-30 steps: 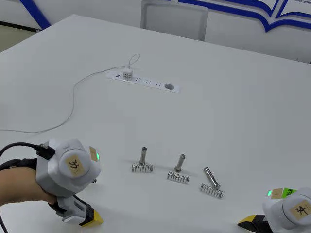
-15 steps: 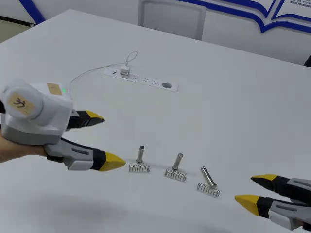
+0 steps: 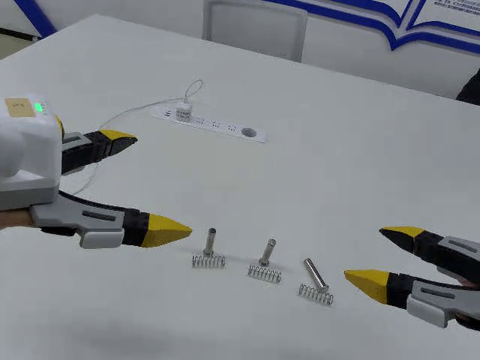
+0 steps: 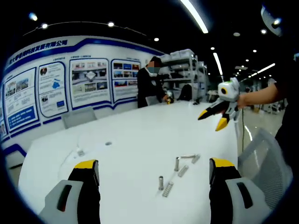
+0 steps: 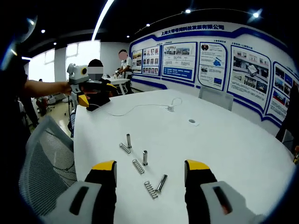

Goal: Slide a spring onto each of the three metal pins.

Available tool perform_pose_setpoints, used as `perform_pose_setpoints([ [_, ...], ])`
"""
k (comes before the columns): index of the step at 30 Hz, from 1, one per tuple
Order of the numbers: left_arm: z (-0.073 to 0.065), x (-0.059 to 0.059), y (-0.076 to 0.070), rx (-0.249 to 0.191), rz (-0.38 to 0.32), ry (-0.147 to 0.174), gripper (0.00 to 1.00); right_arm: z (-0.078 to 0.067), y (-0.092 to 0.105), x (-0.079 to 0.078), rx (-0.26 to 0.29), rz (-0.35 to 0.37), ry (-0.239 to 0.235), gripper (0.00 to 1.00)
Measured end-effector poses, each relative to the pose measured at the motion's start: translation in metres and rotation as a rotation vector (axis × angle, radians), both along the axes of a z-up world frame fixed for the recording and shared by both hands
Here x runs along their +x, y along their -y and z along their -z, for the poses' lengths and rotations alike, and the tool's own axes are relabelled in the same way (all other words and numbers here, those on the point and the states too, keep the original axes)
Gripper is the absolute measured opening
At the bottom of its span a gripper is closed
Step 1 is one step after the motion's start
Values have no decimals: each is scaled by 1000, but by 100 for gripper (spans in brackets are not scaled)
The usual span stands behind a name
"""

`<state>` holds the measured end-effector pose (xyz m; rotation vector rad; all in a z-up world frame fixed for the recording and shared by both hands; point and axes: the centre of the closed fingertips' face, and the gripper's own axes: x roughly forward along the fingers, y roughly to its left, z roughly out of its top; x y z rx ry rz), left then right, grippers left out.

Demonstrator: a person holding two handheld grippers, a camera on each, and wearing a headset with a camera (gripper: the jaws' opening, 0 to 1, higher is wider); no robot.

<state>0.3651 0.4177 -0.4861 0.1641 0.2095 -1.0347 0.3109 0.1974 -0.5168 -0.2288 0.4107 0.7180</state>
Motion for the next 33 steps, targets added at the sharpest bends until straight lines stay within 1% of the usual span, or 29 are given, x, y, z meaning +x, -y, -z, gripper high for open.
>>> perform_pose_setpoints([
  [3, 1, 0, -1, 10, 3, 4, 100, -2, -1, 2, -14, -10, 11, 61],
  [6, 2, -2, 0, -1, 15, -10, 100, -5, -1, 4, -7, -9, 19, 64],
  [7, 4, -2, -1, 8, 15, -14, 100, -6, -1, 5, -2, -9, 21, 65],
  [9, 8, -2, -3, 29, 8, -12, 100, -6, -1, 6, -1, -9, 19, 66],
  [11, 10, -2, -5, 33, 5, -16, 100, -6, -1, 6, -4, -12, 19, 67],
  [15, 7, -4, -8, 13, 4, -17, 100, -6, -5, 4, 17, -27, 10, 71],
  [19, 5, -1, -11, -2, -17, -14, 100, -4, -7, 4, 19, -34, 4, 75],
  [24, 2, 0, -11, -18, -22, -12, 100, 1, -9, 2, 7, -41, -15, 77],
  [25, 2, 1, -11, -15, -26, -10, 100, 2, -9, 2, 5, -41, -17, 77],
  [26, 5, 0, -12, 3, -25, -13, 100, 3, -9, 3, 3, -42, -17, 77],
  [27, 7, 0, -11, 11, -20, -8, 100, 3, -8, 4, 2, -42, -17, 78],
  [30, 11, -1, -10, 26, -17, -12, 100, 3, -8, 5, 2, -37, -18, 79],
  [33, 9, -3, -7, 19, -10, -6, 100, 4, -7, 7, 1, -32, -23, 79],
])
